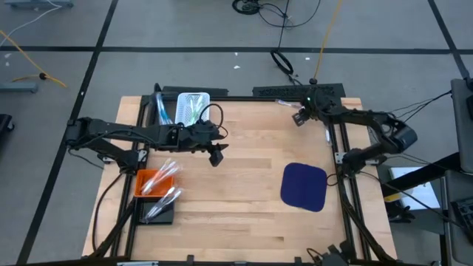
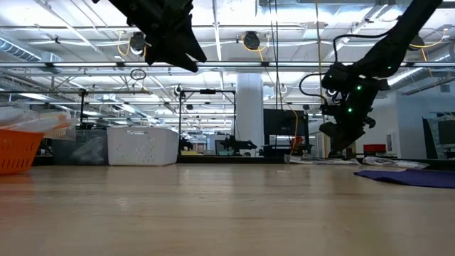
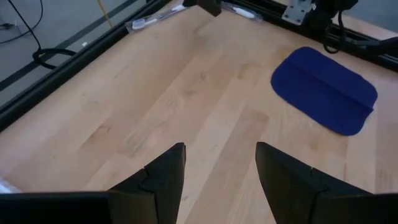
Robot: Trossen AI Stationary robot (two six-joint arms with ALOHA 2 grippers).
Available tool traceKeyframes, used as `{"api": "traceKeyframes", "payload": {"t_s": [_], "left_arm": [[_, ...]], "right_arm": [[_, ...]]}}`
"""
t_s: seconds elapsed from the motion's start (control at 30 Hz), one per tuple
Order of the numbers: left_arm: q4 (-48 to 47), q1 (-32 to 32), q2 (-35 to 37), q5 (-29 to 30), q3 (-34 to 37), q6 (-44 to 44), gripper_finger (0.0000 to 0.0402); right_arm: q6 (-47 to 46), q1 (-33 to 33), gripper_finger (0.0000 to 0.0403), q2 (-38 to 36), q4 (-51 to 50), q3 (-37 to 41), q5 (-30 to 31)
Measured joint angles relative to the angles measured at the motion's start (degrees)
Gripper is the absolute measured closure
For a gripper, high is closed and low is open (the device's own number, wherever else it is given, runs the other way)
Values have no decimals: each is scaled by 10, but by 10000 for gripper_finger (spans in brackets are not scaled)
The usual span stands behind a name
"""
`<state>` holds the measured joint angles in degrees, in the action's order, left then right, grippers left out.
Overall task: Pick & Place Toothbrushes
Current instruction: Put the violet toothbrush into the black bin
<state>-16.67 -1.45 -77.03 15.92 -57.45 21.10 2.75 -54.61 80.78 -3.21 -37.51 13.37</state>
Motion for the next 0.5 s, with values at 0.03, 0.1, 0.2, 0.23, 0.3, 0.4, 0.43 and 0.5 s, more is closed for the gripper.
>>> {"api": "traceKeyframes", "payload": {"t_s": [0.03,0.1,0.2,0.23,0.3,0.4,0.43,0.5], "left_arm": [[0,0,0,0,0,1,204],[0,0,0,0,0,1,204],[0,1,0,0,0,1,204],[1,1,0,0,0,1,204],[5,1,-3,0,0,1,204],[4,1,-6,0,0,2,204],[5,1,-8,0,0,2,204],[7,1,-14,0,0,2,204]], "right_arm": [[3,-1,264,11,-2,-9,0],[12,-1,264,31,0,-28,-1],[41,-1,264,61,-1,-51,0],[48,-2,264,70,-4,-57,-1],[54,-7,264,86,-8,-72,-3],[62,-15,264,113,-20,-93,-3],[63,-19,264,121,-24,-97,-5],[66,-26,264,139,-25,-105,-21]]}}
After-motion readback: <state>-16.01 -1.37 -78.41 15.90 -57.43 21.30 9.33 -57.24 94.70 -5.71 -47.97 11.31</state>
